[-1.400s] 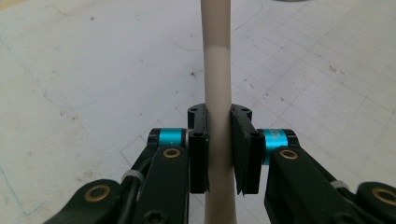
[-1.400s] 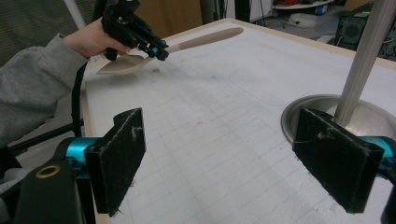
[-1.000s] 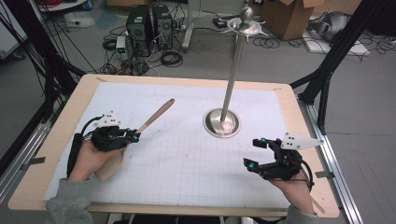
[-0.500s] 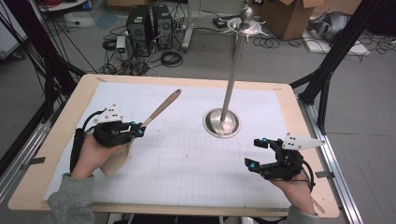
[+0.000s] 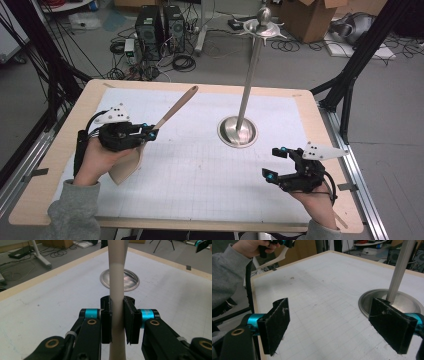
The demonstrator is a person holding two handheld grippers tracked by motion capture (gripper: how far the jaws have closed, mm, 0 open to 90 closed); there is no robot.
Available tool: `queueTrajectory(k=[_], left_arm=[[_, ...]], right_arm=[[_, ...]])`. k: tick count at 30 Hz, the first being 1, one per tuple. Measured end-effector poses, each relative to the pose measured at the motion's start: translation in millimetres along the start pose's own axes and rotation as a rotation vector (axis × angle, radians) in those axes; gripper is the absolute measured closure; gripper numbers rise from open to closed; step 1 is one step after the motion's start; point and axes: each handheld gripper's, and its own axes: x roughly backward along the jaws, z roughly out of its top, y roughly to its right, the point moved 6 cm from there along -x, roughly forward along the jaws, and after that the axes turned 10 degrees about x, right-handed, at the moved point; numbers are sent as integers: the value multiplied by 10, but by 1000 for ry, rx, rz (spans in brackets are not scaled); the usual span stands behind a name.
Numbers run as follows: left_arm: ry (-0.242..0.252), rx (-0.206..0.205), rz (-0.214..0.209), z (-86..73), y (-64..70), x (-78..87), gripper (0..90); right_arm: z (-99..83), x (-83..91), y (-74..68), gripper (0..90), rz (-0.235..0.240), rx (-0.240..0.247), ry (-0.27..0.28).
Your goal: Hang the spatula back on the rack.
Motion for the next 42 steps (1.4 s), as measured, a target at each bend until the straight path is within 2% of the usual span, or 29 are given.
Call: queueTrajectory(k=[9,15,20,25,28,31,34,37,42], left_arm=[[4,-36,9,219,115,11,779],[9,-50,21,312,116,80,779],[20,-78,0,396,142,84,779],[22,-76,2,477,163,41,779],[21,-76,-15,529,211,17,779],[44,-90,-23,590,260,4,779],[49,-88,-39,636,254,-18,779],[41,-90,-37,667,238,-32,779],[40,-90,-55,730,261,1,779]], right_arm=[[4,14,12,166,-2,3,9],[2,25,15,165,-3,-4,10],[1,19,22,166,-8,2,11],[13,48,20,166,-7,2,28],[10,59,33,166,-8,1,33],[11,57,34,166,-6,-7,33],[9,51,35,166,-3,-4,31],[11,56,33,166,-3,-8,32],[7,70,44,166,-5,-8,38]])
